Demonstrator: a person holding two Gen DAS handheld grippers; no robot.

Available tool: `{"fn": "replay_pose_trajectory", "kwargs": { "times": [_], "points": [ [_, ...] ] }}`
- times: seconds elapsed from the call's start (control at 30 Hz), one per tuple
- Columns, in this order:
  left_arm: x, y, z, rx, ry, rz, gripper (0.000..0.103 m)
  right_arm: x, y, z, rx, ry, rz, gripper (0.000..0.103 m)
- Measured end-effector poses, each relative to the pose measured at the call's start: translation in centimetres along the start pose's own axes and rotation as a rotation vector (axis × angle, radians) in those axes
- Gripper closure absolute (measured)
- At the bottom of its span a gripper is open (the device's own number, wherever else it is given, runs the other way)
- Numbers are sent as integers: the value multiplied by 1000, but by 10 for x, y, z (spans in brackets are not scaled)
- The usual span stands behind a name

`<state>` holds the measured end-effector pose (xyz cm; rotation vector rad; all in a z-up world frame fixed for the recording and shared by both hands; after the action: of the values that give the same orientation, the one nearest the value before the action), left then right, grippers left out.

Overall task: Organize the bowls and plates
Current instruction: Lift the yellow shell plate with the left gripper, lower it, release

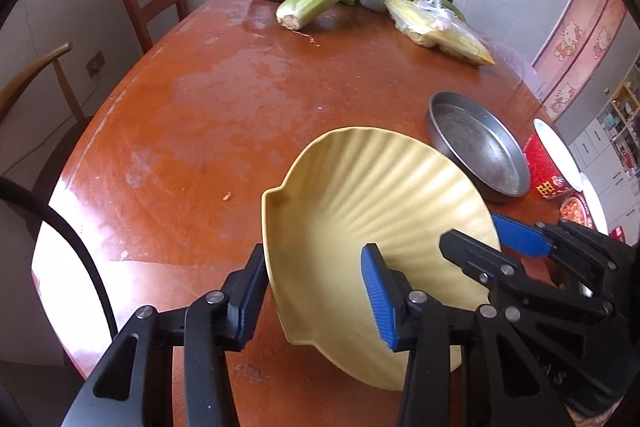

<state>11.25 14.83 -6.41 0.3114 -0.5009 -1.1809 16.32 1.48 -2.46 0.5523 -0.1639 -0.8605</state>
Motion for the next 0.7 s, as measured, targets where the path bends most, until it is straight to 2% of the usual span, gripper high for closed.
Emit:
{"fn": "replay_pose_trajectory", "kwargs": {
  "times": [0.47, 0.7],
  "points": [
    [-28, 33, 9, 36, 29, 49, 56, -28, 21, 9, 28, 21, 4, 64],
    [-31, 45, -5, 16, 33, 40, 56, -28, 23, -2, -7, 32, -19, 63]
  ]
}}
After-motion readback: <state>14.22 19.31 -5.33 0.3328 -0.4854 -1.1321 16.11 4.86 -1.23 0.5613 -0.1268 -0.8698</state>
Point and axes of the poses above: each gripper's, at about its wrist camera, not at the fingertips, and z roughly against the way its jaws point, x to its right, y to its top, the point moved 2 cm from there along -z, roughly the way its jaws point, and after that the axes turned 3 degrees about z, right-handed, at the moved point
